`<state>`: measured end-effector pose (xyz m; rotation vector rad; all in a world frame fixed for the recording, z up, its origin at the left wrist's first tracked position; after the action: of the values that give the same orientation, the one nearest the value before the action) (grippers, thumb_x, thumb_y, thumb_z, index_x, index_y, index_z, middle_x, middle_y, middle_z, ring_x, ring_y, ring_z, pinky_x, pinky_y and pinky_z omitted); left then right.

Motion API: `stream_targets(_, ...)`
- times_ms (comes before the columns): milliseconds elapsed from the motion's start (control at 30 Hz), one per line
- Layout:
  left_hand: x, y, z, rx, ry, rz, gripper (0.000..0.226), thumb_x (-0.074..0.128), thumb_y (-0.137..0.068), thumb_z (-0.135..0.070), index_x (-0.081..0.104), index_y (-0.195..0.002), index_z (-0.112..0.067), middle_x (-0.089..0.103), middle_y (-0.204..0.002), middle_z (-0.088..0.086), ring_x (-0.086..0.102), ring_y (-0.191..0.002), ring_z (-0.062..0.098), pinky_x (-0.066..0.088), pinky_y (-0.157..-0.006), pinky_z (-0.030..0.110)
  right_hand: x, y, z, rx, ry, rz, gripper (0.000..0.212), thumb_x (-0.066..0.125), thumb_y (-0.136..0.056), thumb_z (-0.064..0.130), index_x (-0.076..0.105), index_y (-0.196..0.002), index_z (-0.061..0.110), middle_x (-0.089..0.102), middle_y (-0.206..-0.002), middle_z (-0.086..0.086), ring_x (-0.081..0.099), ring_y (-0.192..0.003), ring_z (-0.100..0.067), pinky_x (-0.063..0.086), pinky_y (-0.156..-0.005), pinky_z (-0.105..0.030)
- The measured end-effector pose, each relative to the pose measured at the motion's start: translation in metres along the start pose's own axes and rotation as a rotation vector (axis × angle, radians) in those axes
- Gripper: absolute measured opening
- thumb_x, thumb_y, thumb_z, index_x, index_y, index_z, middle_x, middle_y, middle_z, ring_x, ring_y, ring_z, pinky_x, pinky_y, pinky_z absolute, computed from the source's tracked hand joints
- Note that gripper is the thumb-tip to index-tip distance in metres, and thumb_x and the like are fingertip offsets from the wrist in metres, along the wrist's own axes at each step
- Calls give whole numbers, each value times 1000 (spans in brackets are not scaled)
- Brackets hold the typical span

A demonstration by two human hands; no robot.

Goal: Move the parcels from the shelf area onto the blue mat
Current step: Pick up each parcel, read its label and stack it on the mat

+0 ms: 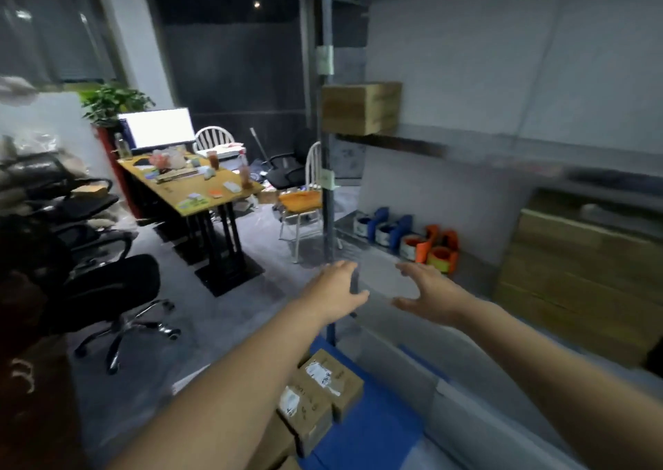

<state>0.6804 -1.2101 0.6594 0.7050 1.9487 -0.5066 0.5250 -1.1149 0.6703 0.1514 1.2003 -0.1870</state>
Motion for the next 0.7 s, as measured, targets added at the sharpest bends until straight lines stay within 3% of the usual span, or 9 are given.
stream_targets(167,39,-7,-149,265,-3,58,72,60,-90,-47,34,-150,-17,34,-156,4,33,-141,23,31,-113,36,-63,106,-91,195,-13,-155,74,64,-84,51,34,-146,25,41,-147,2,37,-134,-16,34,-108,-32)
stream_targets(300,97,15,-281,432,4,162,73,61,-89,-50,35,-150,-18,35,-155,3,33,-142,25,30,-115,38,-90,224,-182,406,8,-193,77,63,-83,55,35,-146,20,41,-147,-2,36,-135,-18,31,-110,-30)
stream_targets(433,167,63,-409,577,-2,304,73,60,-88,-51,34,-149,-20,35,-155,2,33,-141,27,31,-115,40,-112,362,-268,603,9,-231,66,66,-85,44,41,-141,19,44,-143,-6,41,-131,-22,34,-107,-32)
stream_targets(567,228,121,-530,756,38,376,71,61,-88,-49,36,-148,-21,38,-153,2,36,-140,24,34,-113,40,-125,504,-343,800,-10,-281,68,67,-85,38,39,-144,18,42,-146,-4,39,-133,-21,35,-109,-35)
stream_targets(700,300,186,-638,925,3,464,71,61,-89,-48,36,-149,-21,37,-154,1,33,-142,24,28,-117,39,-123,642,-392,989,14,-339,60,65,-83,34,48,-136,12,50,-134,-8,46,-126,-25,40,-103,-35)
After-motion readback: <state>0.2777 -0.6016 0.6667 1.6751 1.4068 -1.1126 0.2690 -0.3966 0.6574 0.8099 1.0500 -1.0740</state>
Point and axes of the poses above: each hand's wrist, its own y-axis away from the middle knuckle, its own x-axis out of the palm, z = x × y, the point moved 6 cm from there along -y, towards the middle knuckle
